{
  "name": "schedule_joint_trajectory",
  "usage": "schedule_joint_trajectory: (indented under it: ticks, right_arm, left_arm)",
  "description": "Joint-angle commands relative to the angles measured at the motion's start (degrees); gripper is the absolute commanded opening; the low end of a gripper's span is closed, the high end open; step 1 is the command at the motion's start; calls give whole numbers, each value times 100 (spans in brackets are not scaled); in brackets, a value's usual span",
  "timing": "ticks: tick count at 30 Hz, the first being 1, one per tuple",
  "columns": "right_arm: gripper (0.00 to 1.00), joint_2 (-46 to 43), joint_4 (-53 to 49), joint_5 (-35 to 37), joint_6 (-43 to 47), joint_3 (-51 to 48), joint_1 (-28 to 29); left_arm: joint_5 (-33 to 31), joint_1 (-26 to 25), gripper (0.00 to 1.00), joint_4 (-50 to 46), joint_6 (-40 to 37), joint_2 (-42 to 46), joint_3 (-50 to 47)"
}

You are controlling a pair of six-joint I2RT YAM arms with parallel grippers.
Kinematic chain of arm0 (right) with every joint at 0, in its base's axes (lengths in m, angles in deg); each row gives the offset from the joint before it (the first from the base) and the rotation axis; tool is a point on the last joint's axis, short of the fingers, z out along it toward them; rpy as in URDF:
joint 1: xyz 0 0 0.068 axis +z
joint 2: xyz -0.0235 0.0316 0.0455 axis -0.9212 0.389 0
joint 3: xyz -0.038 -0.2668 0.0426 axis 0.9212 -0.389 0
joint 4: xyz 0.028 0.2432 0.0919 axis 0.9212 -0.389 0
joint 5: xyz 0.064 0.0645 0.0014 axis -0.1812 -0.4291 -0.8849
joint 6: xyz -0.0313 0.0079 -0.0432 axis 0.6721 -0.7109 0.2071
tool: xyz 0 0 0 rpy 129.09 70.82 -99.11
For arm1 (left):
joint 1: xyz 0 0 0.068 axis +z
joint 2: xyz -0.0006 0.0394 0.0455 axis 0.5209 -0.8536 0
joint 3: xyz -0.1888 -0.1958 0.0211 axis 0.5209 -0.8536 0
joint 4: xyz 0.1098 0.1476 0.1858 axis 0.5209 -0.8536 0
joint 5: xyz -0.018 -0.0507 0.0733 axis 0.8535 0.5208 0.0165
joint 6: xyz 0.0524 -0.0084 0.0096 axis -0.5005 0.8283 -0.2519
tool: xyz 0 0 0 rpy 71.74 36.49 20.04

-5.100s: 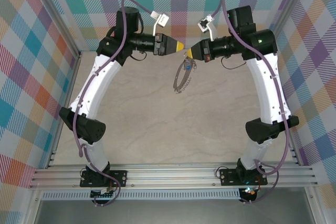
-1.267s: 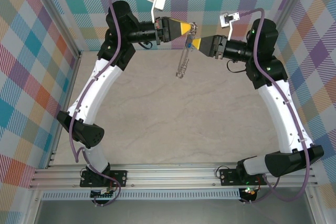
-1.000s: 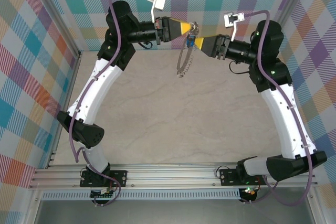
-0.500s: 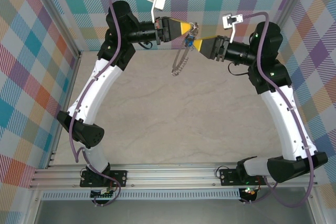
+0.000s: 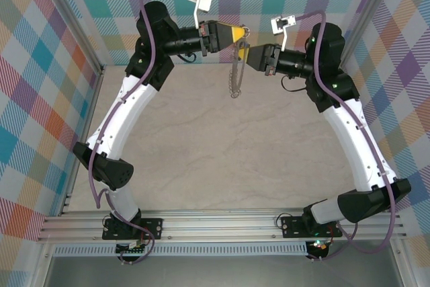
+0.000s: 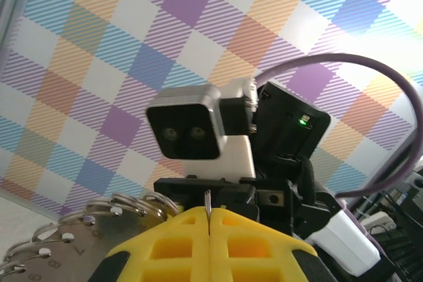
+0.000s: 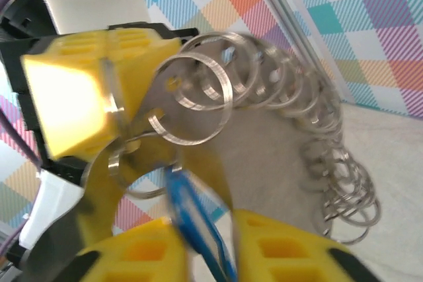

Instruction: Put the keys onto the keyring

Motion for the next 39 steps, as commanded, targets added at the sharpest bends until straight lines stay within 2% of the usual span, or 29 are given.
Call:
schedule_joint_trajectory:
  ticks: [1, 4, 5, 18, 39]
  right_arm:
    - [11, -66, 174, 22, 33, 157, 20]
    - [1, -150, -36, 90, 150, 131, 27]
    - [0, -184, -142, 116, 215, 119, 27]
    - [0, -508, -1016, 499, 638, -55, 10]
    - [0, 95, -1936, 542, 1111, 1211, 1]
  left_arm:
    - [-113, -72, 0, 176, -92, 134, -47]
    - [-224, -69, 0, 67, -204, 155, -91]
    - [-260, -65, 0, 24, -237, 166, -100]
    - [-963, -70, 0, -519, -871, 473, -358]
    - [-808, -70, 0, -600, -1073, 727, -695]
